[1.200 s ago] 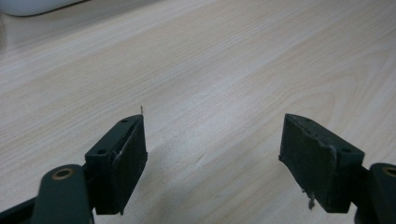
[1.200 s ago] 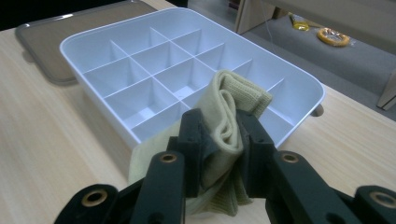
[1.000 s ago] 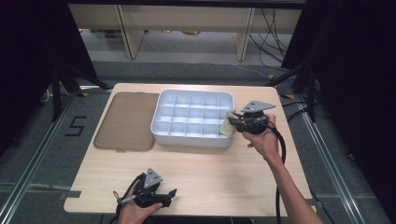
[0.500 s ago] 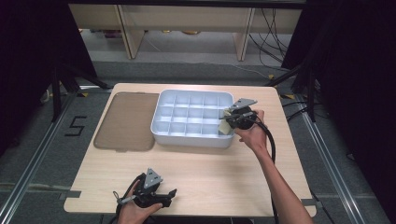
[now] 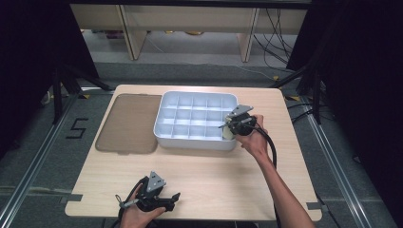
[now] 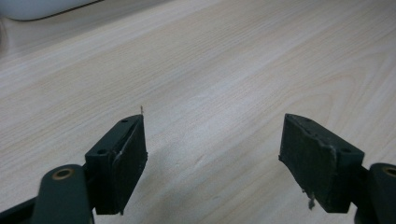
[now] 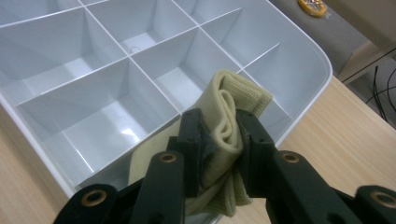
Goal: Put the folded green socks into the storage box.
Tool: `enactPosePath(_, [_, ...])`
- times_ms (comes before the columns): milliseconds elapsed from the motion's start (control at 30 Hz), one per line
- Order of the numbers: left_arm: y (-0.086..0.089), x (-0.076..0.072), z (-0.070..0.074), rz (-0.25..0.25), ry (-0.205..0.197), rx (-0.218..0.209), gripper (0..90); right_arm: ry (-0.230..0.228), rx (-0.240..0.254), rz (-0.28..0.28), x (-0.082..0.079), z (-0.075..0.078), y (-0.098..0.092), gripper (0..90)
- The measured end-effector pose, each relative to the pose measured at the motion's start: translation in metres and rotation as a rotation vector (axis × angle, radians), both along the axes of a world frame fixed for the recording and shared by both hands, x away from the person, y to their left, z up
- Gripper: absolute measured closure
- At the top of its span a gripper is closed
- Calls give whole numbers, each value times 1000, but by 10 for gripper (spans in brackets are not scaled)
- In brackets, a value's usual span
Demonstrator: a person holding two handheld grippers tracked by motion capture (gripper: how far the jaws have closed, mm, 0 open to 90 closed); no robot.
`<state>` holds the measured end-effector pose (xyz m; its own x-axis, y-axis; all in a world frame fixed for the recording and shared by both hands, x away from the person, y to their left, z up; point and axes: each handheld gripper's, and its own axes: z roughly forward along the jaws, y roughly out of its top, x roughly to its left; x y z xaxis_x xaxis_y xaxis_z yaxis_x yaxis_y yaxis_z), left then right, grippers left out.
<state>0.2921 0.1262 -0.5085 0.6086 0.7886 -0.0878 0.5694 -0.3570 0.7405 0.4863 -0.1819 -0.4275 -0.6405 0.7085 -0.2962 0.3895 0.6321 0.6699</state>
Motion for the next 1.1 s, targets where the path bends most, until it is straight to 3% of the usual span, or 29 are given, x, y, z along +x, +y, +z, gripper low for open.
enactPosePath(267, [0, 0, 0, 2, 1, -1, 223, 19, 40, 17, -5, -10, -4, 731])
enactPosePath(367, [0, 0, -1, 3, -1, 1, 223, 3, 9, 27, -5, -13, -4, 731])
enactPosePath(433, [0, 0, -1, 9, -4, 0, 223, 29, 13, 35, -5, -17, -4, 730])
enactPosePath(567, [0, 1, -1, 2, -4, 0, 223, 13, 6, 37, -5, -21, -4, 729])
enactPosePath(767, [0, 1, -1, 2, -4, 1, 223, 29, -5, 43, -6, -31, -2, 723])
enactPosePath(867, [1, 1, -1, 11, 1, -6, 223, 29, 15, 23, -7, -33, -3, 699])
enactPosePath(967, [2, 2, 0, 14, -7, 11, 223, 42, 71, 6, -8, -29, -7, 674])
enactPosePath(1000, [2, 2, 0, 16, -8, 10, 223, 41, 112, 1, -9, -24, -9, 673])
enactPosePath(1100, [1, 1, 0, 14, -5, -2, 223, 30, 154, 0, -9, -15, -12, 688])
